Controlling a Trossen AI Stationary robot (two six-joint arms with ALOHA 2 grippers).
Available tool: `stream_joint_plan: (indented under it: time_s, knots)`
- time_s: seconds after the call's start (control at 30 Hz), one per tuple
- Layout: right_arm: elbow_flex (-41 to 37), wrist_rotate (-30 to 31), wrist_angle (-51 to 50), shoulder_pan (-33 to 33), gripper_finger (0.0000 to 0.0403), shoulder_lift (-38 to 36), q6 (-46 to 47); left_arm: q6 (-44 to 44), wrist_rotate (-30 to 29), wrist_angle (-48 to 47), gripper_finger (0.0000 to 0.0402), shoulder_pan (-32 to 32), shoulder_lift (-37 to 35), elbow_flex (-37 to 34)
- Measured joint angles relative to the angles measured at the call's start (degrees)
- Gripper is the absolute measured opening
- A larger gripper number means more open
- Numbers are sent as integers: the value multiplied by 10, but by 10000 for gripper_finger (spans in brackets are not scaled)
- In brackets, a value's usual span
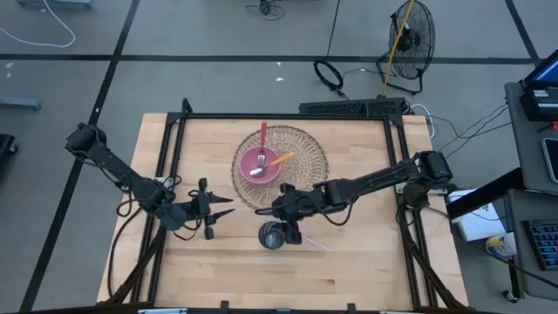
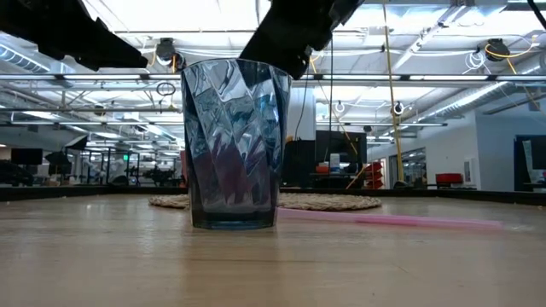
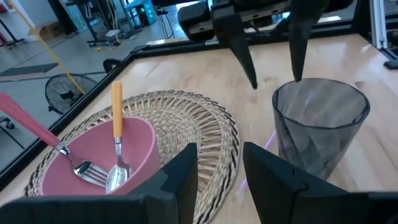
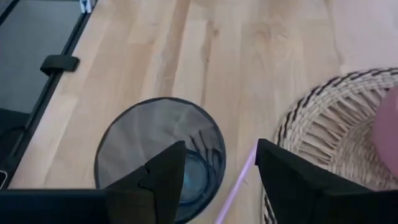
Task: Pick & Place Utensil
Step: Put the blue cup on the brown placemat to the right of the pink bowl on the brown placemat
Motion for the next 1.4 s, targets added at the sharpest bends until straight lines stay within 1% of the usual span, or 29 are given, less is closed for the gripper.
stream_joint_plan:
  time_s: [0.1, 0.27, 0.4, 0.53, 0.97, 1.03, 1.4]
  knots:
    - [0, -3, -1, -4, 189, 14, 8, 3, 0, 0, 132, 0, 0, 0]
    - [0, -43, 17, -10, 190, 46, 16, 5, 0, -1, 131, 0, 0, 0]
    - [0, -45, 19, -11, 190, 54, 15, 5, 0, -2, 131, 0, 0, 0]
    - [0, -43, 15, -11, 181, 54, 13, 5, 0, -2, 131, 0, 0, 0]
    - [0, -37, 16, -20, 115, 54, 16, 5, 1, -2, 131, 0, 0, 0]
    - [0, -25, 16, -22, 103, 54, 16, 5, 1, -2, 131, 0, 0, 0]
    - [0, -27, 16, -21, 33, 54, 13, 5, 1, -2, 131, 0, 0, 0]
